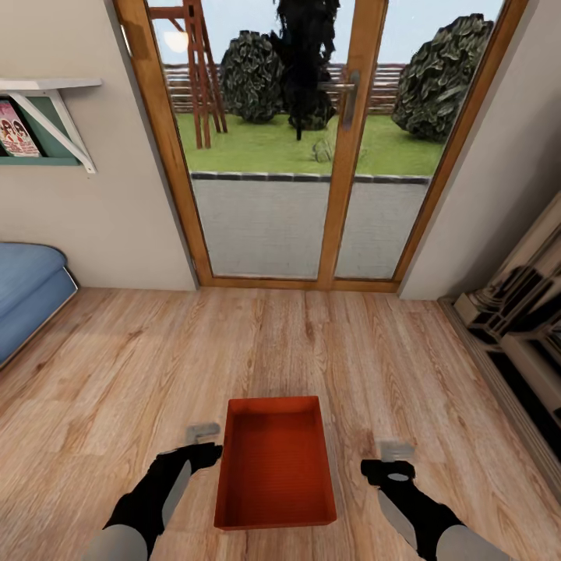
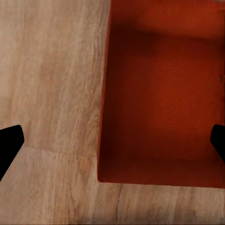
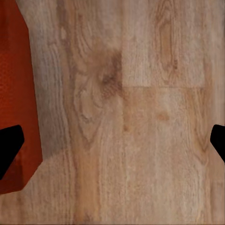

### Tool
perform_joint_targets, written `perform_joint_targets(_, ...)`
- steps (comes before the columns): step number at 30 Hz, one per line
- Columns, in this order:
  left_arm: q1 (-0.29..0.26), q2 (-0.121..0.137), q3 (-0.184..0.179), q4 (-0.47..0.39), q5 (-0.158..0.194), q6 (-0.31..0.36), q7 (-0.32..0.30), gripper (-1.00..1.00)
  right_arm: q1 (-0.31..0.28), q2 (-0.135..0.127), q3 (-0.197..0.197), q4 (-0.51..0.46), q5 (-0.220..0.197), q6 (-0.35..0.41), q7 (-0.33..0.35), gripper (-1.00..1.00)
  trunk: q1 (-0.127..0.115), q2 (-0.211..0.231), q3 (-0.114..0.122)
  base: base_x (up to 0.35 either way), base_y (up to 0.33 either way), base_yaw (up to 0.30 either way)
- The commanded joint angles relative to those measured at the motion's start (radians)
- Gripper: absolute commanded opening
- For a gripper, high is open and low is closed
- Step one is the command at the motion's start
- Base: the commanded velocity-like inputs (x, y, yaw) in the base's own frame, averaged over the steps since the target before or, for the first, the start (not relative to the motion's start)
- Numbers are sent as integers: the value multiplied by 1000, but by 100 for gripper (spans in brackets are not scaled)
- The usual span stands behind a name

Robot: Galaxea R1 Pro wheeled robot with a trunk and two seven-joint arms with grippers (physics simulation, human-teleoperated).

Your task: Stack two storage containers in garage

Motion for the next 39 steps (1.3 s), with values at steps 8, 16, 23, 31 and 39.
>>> perform_joint_targets(8, -80, -19, 2, 97, -7, 0, 6, 100, -78, 106, 8, 15, -5, -16, -47, 100, 0, 0, -1, 0, 0, 0)
perform_joint_targets(16, -101, -27, 4, 147, -80, -6, 15, 100, -109, 175, 9, 64, 0, -27, -62, 100, 0, 0, -1, 0, 0, 0)
perform_joint_targets(23, -104, -27, 4, 172, -89, -11, 21, 100, -120, 224, 12, 141, 6, -77, -58, 100, 0, 0, -1, 0, 0, 0)
perform_joint_targets(31, -104, -29, 6, 200, -84, -80, 23, 100, -120, 227, 13, 155, 8, -88, -53, 100, 0, 0, -1, 0, 0, 0)
perform_joint_targets(39, -104, -29, 9, 204, -81, -88, 23, 100, -120, 232, 13, 155, 60, -88, -53, 100, 0, 0, -1, 0, 0, 0)
